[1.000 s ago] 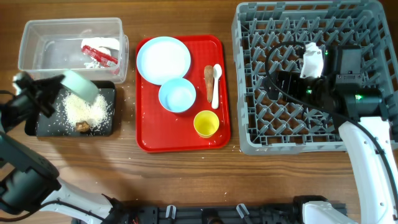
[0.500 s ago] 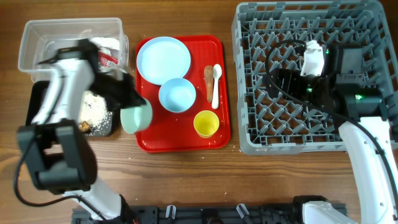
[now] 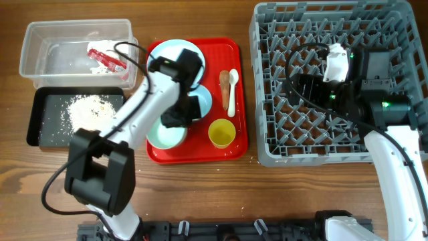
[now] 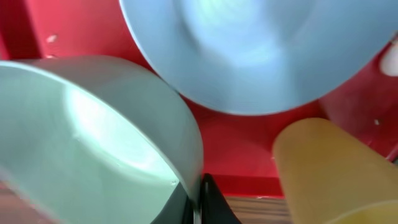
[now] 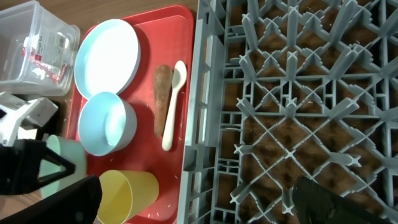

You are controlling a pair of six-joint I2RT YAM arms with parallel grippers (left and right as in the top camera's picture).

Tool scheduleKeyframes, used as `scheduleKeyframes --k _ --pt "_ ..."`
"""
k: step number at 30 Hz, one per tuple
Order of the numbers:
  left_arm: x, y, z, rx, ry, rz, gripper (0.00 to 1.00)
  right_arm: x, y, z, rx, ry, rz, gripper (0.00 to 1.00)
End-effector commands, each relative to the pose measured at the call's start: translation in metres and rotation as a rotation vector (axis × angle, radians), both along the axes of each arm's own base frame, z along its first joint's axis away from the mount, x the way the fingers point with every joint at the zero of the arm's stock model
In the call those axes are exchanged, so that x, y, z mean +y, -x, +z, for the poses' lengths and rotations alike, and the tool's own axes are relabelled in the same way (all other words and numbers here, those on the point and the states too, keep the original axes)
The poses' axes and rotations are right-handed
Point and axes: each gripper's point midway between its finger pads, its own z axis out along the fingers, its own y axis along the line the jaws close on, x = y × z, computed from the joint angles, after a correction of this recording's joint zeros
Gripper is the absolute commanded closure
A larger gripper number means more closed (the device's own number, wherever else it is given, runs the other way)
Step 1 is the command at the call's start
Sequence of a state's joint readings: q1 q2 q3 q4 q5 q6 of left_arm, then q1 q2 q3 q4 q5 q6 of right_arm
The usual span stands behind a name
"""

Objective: Sort waste into correct bins and load items into the dishwasher rack
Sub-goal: 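Set the green bowl back on the red tray and release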

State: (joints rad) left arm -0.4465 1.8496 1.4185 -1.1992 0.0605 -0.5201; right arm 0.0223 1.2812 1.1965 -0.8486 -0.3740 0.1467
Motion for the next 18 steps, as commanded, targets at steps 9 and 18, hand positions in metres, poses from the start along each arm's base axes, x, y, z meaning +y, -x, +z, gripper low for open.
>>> scheduleKeyframes --k 9,18 --pt "-0.02 0.0 0.009 -0.071 -0.005 -0.009 0.64 0.002 -0.003 0.007 -0.008 -0.021 -0.003 0.0" --pt "-0.036 -0.026 0.03 -0.167 0.056 -0.045 0.61 0.002 -0.003 0.006 -0.008 -0.021 -0.003 0.0"
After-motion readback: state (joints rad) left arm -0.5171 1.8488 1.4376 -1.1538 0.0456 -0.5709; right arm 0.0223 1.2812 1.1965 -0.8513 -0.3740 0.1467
